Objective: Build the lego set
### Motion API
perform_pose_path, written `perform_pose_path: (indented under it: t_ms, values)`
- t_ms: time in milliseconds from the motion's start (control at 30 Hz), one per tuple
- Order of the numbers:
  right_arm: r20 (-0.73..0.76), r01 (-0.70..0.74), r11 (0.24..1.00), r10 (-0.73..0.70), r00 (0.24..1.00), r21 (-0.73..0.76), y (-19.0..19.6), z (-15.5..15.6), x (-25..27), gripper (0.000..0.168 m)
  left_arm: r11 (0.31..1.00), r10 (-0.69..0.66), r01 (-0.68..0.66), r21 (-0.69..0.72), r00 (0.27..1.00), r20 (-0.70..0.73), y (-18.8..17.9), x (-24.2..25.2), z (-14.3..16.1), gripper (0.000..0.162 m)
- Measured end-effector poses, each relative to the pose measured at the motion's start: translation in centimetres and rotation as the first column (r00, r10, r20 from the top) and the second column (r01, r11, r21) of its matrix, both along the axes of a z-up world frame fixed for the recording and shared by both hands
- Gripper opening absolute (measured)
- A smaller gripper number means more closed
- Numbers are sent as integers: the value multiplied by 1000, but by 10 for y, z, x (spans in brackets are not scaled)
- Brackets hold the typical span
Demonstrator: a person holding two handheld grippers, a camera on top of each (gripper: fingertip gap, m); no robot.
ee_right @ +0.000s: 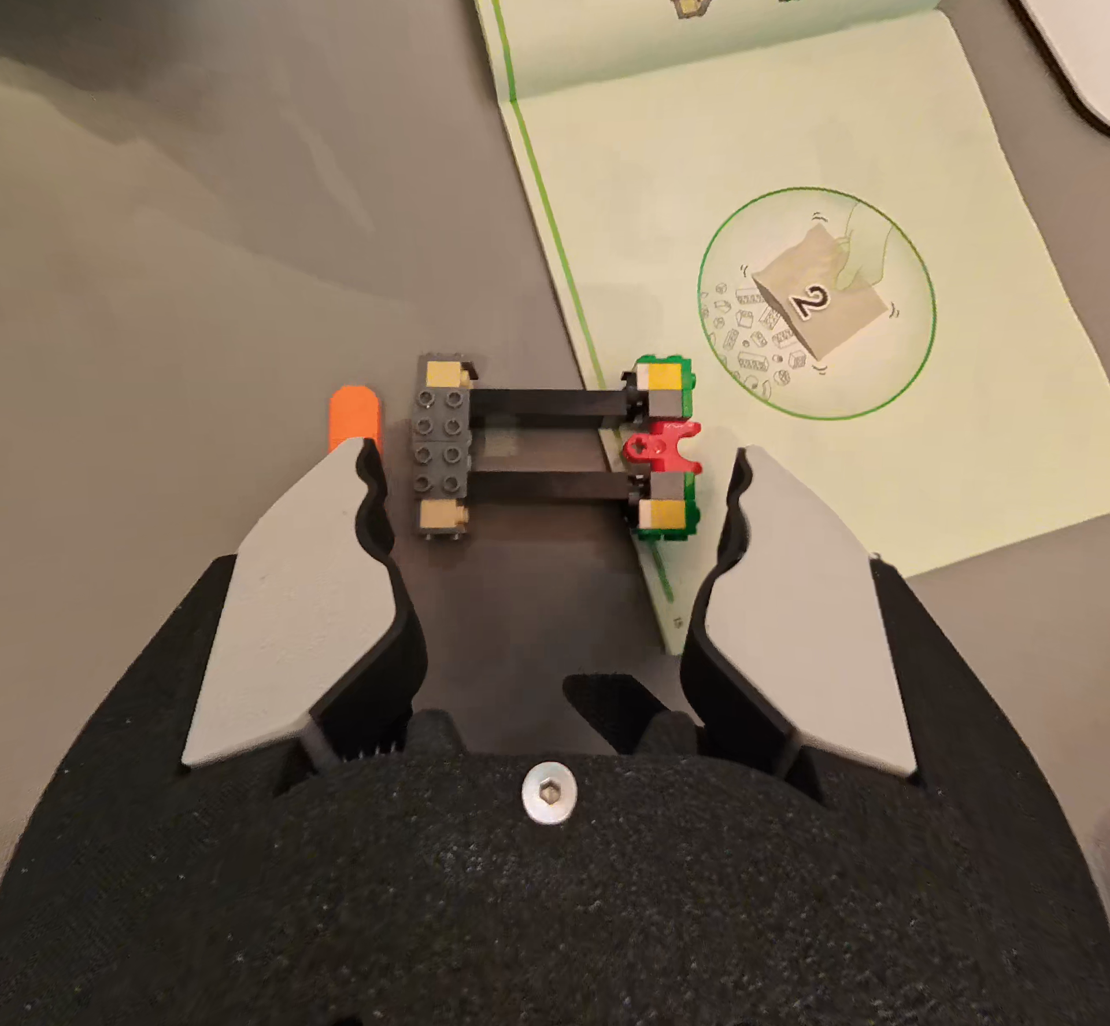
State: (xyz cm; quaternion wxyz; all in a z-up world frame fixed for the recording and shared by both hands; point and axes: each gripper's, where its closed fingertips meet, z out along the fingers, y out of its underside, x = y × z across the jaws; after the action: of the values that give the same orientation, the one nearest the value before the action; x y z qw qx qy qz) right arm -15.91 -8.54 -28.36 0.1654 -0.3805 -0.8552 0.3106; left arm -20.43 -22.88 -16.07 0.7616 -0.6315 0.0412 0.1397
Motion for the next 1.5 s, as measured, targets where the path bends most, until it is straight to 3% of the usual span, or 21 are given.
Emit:
perform_pose_path:
  t_ms: [367, 700, 867, 1067, 1167, 1367, 1500]
  values:
    - [103, -95, 995, 92, 990, 31, -7, -9, -8, 104, 1000, -25, 25, -4, 997, 75, 2, -7, -5, 38]
    - [142, -63, 992, 47, 989, 112, -3, -10, -13, 100, 999, -46, 48, -22, 996, 75, 4, -4, -7, 38]
    - [31, -56, 985, 52, 998, 165, -11, 1, -14, 100, 997, -78, 80, -17, 991, 105, 4, -2, -7, 38]
    - [-210, -38, 945, 111, 971, 325, -32, 31, -20, 100, 982, -181, 187, -17, 966, 187, 6, 4, -8, 38]
    - [-339, -17, 919, 163, 926, 394, -49, 51, -24, 100, 985, -157, 168, -36, 967, 200, 6, 0, -11, 38]
    - [-519, 33, 883, 245, 819, 469, -75, 74, -21, 100, 968, -233, 250, -30, 932, 276, 8, 10, -14, 38]
    - [-610, 136, 811, 305, 731, 568, -76, 81, -15, 100, 964, -253, 266, 19, 890, 378, 11, 15, -5, 38]
